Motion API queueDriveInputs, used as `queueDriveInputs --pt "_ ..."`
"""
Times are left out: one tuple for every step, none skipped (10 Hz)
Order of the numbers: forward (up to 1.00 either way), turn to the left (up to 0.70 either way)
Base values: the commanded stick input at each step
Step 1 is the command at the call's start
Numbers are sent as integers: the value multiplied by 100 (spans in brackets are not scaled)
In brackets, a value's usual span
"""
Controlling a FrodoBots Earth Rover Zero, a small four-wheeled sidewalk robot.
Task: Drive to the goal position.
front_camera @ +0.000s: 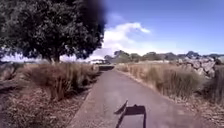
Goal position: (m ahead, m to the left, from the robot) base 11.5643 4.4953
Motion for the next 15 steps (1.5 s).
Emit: queueDriveInputs --pt "70 1" --pt "70 1" --pt "70 1" --pt "70 0" --pt "70 0" --pt "70 0" --pt "70 0" --pt "70 0" --pt "70 0" --pt "70 0" --pt "70 0" --pt "70 0" --pt "70 0" --pt "70 0" --pt "70 0"
